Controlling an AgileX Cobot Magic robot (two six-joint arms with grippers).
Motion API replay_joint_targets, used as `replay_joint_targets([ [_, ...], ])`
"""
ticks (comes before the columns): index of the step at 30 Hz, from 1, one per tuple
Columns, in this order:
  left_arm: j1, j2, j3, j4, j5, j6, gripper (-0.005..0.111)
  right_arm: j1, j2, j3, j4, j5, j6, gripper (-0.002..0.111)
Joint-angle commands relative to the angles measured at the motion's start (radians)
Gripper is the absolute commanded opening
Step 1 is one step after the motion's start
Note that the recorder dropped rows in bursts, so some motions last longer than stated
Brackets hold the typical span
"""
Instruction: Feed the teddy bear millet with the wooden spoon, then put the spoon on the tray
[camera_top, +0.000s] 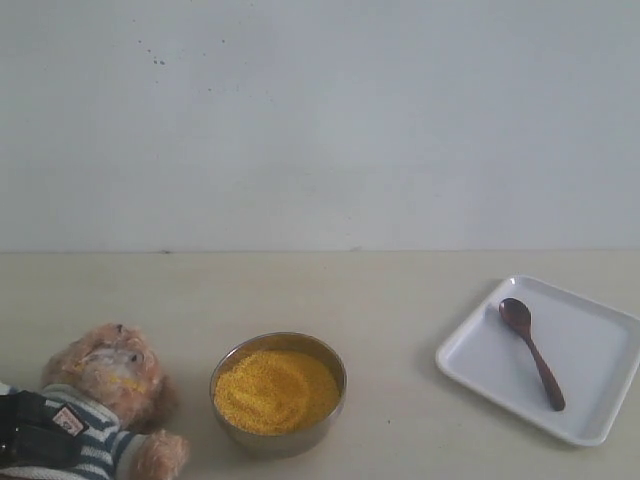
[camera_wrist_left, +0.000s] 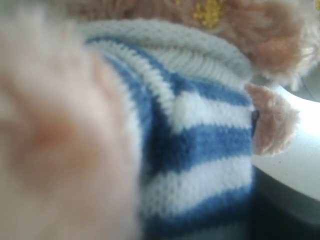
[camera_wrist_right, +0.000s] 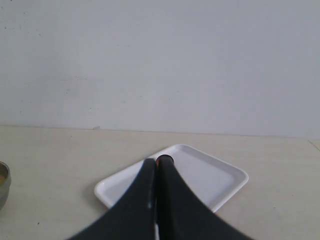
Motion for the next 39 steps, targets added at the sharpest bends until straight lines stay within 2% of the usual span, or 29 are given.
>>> replay_joint_targets([
  [1, 0.004, 0.000, -0.005, -0.013, -0.013, 0.011, 0.058, -0.004, -0.006, 0.000, 0.001, -0.004, -0.001, 0.000],
  [4, 0.004, 0.000, -0.005, -0.013, -0.029, 0.011, 0.064, -0.004, -0.006, 0.000, 0.001, -0.004, -0.001, 0.000],
  [8, 0.004, 0.000, -0.005, -0.013, -0.047, -0.001, 0.083, -0.004, -0.006, 0.000, 0.001, -0.004, -0.001, 0.000],
  [10, 0.004, 0.000, -0.005, -0.015, -0.047, -0.001, 0.088, -0.004, -0.006, 0.000, 0.001, -0.004, -0.001, 0.000],
  [21, 0.011, -0.016, -0.005, -0.019, -0.027, -0.007, 0.087, -0.004, -0.006, 0.000, 0.001, -0.004, -0.001, 0.000],
  [28, 0.098, -0.081, -0.005, 0.045, -0.072, -0.058, 0.087, -0.004, -0.006, 0.000, 0.008, 0.004, -0.001, 0.000],
  [34, 0.102, -0.098, -0.005, 0.097, -0.052, -0.124, 0.087, -0.004, -0.006, 0.000, 0.008, 0.002, -0.001, 0.000],
  [39, 0.138, -0.233, -0.005, 0.152, -0.098, -0.241, 0.087, -0.004, -0.006, 0.000, 0.008, 0.002, -0.001, 0.000],
])
